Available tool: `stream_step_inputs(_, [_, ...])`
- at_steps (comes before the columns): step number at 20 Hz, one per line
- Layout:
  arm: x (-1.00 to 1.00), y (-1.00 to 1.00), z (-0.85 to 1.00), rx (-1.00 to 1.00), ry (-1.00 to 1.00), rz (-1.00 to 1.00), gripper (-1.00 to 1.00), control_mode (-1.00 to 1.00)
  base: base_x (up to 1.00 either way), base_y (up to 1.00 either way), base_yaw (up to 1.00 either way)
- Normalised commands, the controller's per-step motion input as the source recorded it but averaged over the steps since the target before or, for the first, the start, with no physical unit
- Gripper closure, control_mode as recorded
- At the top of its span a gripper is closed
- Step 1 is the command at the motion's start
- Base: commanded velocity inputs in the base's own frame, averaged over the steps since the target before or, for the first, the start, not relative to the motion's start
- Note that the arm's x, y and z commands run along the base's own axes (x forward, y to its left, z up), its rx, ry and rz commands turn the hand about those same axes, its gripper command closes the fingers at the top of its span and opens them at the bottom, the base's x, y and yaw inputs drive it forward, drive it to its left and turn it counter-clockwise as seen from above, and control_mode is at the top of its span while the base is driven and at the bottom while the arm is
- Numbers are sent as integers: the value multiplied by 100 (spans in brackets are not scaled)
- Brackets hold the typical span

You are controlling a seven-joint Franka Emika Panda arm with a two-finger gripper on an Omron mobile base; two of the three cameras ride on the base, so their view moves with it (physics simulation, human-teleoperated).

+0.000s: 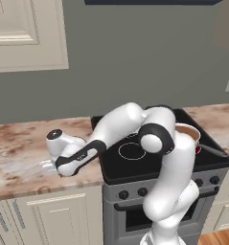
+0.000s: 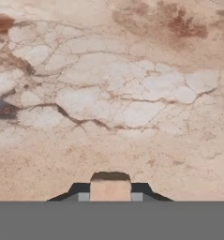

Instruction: Pick up the sugar cube(s) and place them in the saucepan with hot chocolate.

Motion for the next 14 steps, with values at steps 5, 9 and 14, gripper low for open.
stream_step_inputs(5, [-12,-92,69,1,-16,-10,100,-100,0,0,0])
stream_step_inputs(9, [-6,-100,83,5,-11,-6,100,-100,0,0,0])
stream_step_inputs(14, [-1,-100,100,1,-2,-3,100,-100,0,0,0])
